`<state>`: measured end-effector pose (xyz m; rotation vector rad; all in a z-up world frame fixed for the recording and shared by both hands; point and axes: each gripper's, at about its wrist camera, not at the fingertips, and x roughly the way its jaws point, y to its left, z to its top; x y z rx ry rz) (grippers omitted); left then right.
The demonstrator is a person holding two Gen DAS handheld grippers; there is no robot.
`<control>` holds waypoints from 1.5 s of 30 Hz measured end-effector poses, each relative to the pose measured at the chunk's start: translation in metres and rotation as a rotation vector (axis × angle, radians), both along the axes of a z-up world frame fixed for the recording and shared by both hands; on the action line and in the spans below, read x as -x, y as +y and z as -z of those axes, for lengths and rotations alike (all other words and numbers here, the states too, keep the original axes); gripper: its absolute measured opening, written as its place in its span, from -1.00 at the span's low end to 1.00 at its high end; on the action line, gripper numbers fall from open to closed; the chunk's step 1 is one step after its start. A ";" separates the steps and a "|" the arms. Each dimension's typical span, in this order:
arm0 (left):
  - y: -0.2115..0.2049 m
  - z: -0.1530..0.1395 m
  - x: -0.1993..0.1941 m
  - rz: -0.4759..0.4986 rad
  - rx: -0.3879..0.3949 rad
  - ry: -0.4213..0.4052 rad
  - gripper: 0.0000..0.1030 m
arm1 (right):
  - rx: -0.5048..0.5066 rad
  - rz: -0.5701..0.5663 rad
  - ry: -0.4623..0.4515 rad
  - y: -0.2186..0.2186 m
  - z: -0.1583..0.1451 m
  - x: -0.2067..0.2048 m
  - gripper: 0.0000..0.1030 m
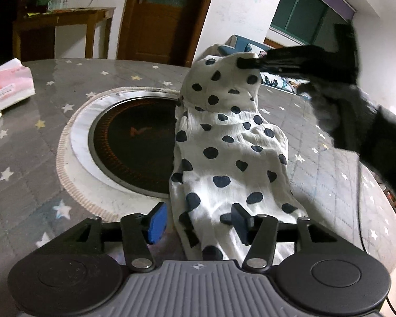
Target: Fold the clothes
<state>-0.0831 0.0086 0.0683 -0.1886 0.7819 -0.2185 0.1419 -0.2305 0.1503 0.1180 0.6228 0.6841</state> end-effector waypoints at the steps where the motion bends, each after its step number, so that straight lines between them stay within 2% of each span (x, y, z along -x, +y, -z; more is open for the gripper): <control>1: 0.000 0.000 0.003 -0.002 -0.005 -0.003 0.23 | -0.006 -0.010 0.005 -0.001 -0.002 0.011 -0.78; 12: 0.003 0.005 0.035 -0.012 -0.029 0.000 0.27 | -0.063 -0.176 0.051 -0.007 -0.022 0.139 -0.78; 17: 0.007 0.008 0.042 -0.026 -0.032 0.003 0.27 | -0.043 -0.289 -0.014 -0.009 -0.029 0.188 -0.79; 24: 0.017 0.006 0.048 -0.059 -0.036 -0.004 0.27 | 0.167 -0.439 -0.126 -0.005 -0.003 0.246 -0.74; 30: 0.032 -0.003 0.052 -0.104 -0.042 -0.029 0.29 | 0.345 -0.564 -0.221 -0.002 0.018 0.295 -0.55; 33: 0.037 -0.007 0.053 -0.117 -0.045 -0.045 0.29 | 0.327 -0.562 -0.200 -0.008 0.013 0.297 -0.52; 36: 0.039 -0.011 0.054 -0.125 -0.044 -0.063 0.29 | 0.244 -0.513 -0.166 -0.016 0.001 0.286 -0.37; 40: 0.037 -0.020 0.051 -0.125 -0.039 -0.088 0.29 | 0.154 -0.405 -0.124 -0.009 -0.010 0.261 -0.37; 43: 0.029 -0.028 0.048 -0.108 -0.026 -0.113 0.30 | 0.170 -0.364 -0.094 0.008 -0.004 0.246 -0.37; 45: 0.021 -0.034 0.046 -0.086 -0.015 -0.135 0.30 | 0.194 -0.386 -0.074 0.021 0.010 0.240 -0.37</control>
